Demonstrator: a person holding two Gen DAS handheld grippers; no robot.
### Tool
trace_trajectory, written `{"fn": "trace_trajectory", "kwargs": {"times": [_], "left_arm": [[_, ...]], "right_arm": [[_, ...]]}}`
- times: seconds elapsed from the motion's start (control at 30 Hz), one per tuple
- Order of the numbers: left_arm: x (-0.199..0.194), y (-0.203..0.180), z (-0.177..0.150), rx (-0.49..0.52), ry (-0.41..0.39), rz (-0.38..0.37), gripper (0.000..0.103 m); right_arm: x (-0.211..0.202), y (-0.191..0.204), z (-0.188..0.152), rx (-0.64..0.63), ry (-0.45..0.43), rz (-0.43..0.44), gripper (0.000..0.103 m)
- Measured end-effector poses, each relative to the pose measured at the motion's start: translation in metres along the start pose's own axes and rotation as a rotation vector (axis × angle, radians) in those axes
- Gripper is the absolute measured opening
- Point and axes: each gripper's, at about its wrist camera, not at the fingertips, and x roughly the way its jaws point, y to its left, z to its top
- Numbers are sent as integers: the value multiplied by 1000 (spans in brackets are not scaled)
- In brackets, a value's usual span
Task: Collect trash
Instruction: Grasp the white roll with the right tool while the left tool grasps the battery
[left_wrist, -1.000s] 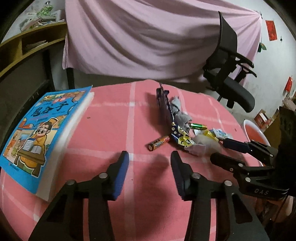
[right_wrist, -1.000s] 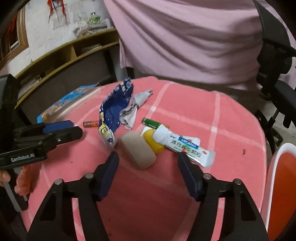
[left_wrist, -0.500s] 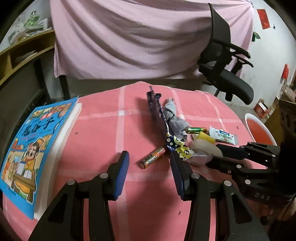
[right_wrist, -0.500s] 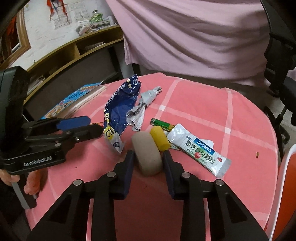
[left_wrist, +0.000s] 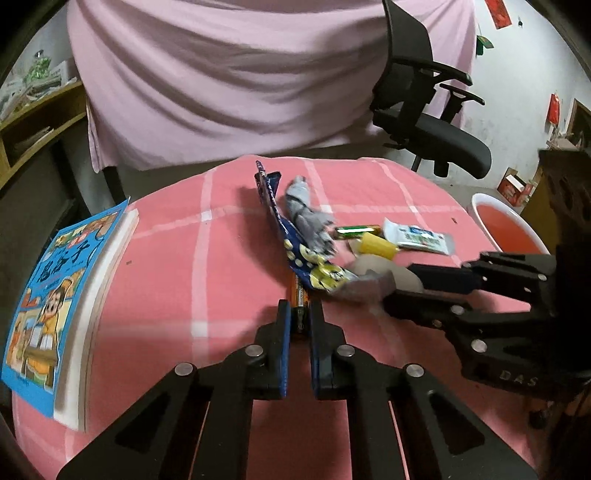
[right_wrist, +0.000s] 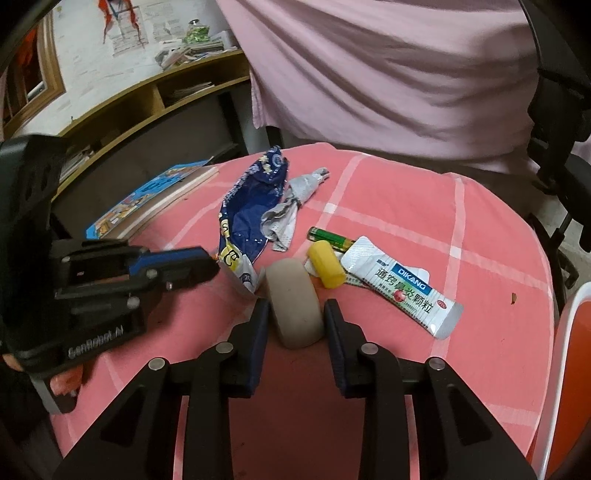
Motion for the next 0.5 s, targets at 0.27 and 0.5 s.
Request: {"fn": "trace_trajectory", "kwargs": {"times": [0.27, 0.5], "left_arm": [[-28, -9, -10, -72, -125, -4, 7], [-55, -15, -18, -108, -249, -4, 7]], "right_arm": [[-25, 2, -16, 22, -83, 19, 27], [-52, -3, -26, 58, -190, -22, 27]]}}
